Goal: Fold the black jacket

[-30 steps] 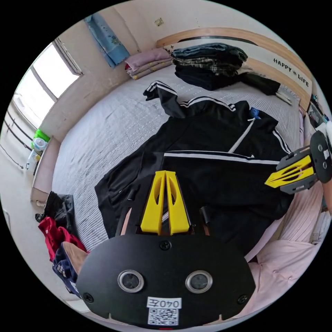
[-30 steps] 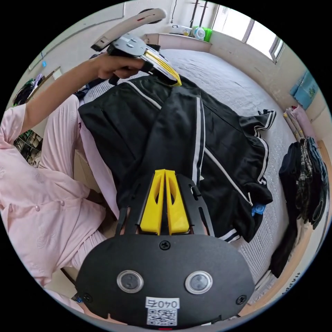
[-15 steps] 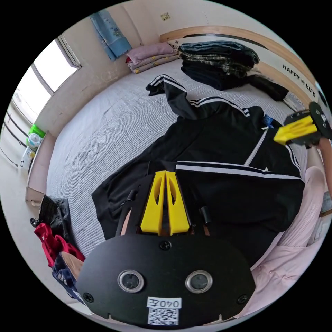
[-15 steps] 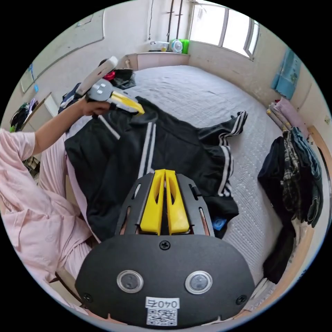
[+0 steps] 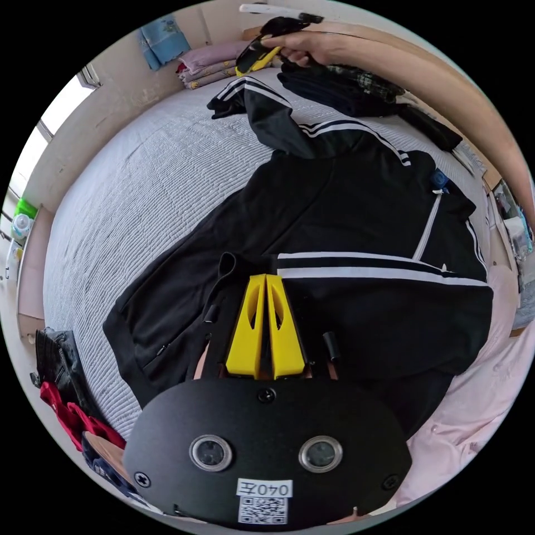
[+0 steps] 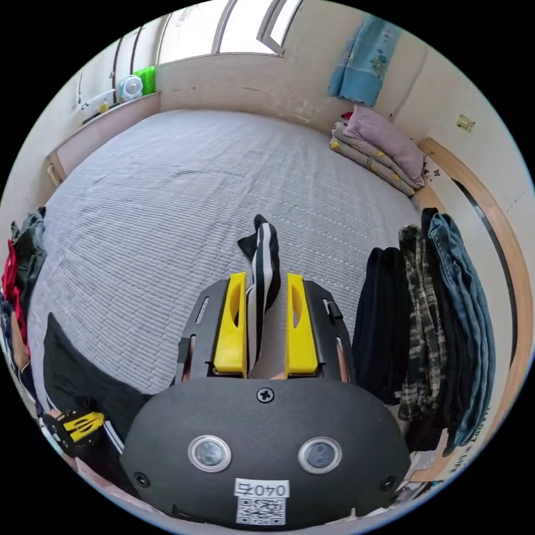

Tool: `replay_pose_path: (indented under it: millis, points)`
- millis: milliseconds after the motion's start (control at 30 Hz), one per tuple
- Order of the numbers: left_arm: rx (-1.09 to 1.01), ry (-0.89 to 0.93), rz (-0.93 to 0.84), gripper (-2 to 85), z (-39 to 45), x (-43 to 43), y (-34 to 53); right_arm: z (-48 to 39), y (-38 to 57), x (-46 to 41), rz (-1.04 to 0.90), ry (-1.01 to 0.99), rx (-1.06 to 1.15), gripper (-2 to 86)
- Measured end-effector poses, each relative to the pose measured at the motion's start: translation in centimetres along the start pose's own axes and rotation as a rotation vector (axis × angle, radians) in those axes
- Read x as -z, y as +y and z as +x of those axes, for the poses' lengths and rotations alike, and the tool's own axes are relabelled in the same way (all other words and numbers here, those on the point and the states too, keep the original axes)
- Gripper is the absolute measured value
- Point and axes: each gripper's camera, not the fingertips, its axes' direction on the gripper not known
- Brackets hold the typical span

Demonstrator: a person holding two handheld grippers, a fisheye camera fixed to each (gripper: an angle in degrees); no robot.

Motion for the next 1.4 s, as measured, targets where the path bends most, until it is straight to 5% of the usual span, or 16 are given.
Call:
replay_pose_path:
  millis: [100, 333, 433, 500, 600, 833, 1100, 1400]
  points:
    - [0.011, 0.026, 0.017, -0.9, -2.0, 0.6, 0.8, -1.3, -2.2, -4.2, -0.146, 0.042, -0.013, 2.4]
    - [0.061, 0.012, 0.065, -0.9, -5.4, 2.5, 2.7, -8.4, 7.8, 12.2, 0.313, -0.286, 0.277, -0.6]
    - [0.273, 0.078, 0.31, -0.9, -9.4, 6.4, 6.5, -12.0, 19.0, 20.1, 0.472, -0.315, 0.506, 0.3]
    - [0.508, 0.344, 0.59, -0.9, -14.4, 11.0, 13.2, -13.3, 25.8, 22.4, 0.449, -0.395, 0.625, 3.9]
    - [0.805, 0.652, 0.719, -1.0, -19.2, 11.2, 22.6, -14.5, 35.3, 22.6, 0.229, -0.436, 0.74, 13.1]
    - [0.955, 0.454, 0.572, -0.6, -18.6, 13.0, 35.0, -9.8, 48.3, 21.9, 0.082, -0.301, 0.538, 10.6]
    - [0.831, 0.533, 0.442, 7.8, -21.6, 12.9, 31.8, -9.0, 50.9, 24.1, 0.12, -0.299, 0.438, 8.6]
    - [0.762, 0.389, 0.401, -0.6, -20.2, 13.6, 29.8, -5.3, 49.0, 24.4, 0.1, -0.101, 0.352, 8.5]
